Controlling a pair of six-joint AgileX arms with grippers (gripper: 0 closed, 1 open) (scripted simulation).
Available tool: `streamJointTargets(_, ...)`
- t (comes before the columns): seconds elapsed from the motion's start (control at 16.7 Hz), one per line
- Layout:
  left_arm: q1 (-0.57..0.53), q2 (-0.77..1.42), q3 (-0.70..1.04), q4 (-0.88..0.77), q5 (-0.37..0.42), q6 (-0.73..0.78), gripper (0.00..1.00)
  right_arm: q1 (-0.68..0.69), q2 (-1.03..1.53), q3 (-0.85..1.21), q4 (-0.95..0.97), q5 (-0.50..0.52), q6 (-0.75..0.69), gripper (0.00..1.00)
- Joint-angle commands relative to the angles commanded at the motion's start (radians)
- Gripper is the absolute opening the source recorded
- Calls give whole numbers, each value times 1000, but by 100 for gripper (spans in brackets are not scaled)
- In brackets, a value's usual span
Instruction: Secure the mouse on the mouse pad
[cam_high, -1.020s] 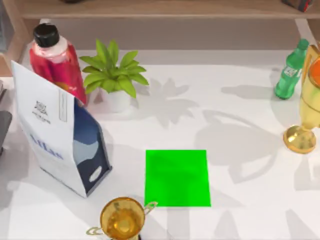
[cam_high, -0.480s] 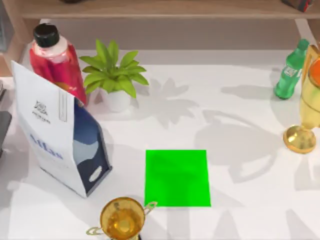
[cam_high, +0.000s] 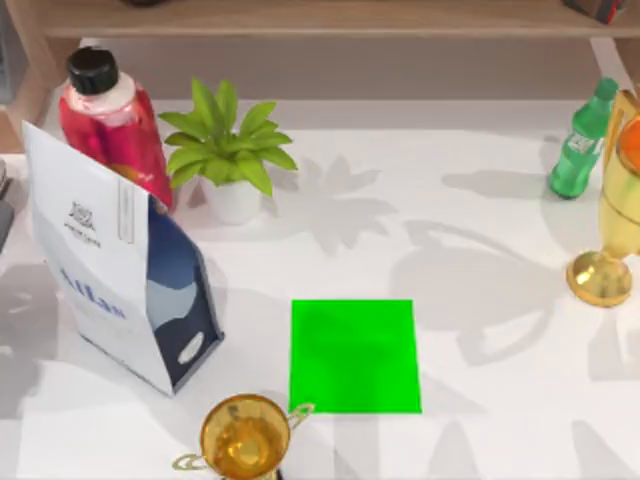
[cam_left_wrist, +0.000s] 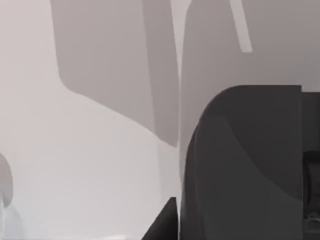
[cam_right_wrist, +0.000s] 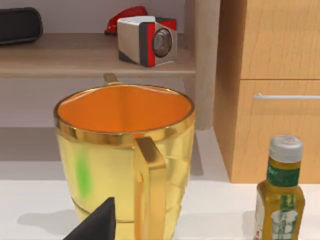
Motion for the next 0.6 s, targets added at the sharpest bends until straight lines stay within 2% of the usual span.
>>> streamJointTargets(0.42,-4,-84,151,-251,6,-1,0,0,0,0,0,0,0,100)
streamJointTargets(0.6,-4,-99,182,-303,4,-3,0,0,0,0,0,0,0,100)
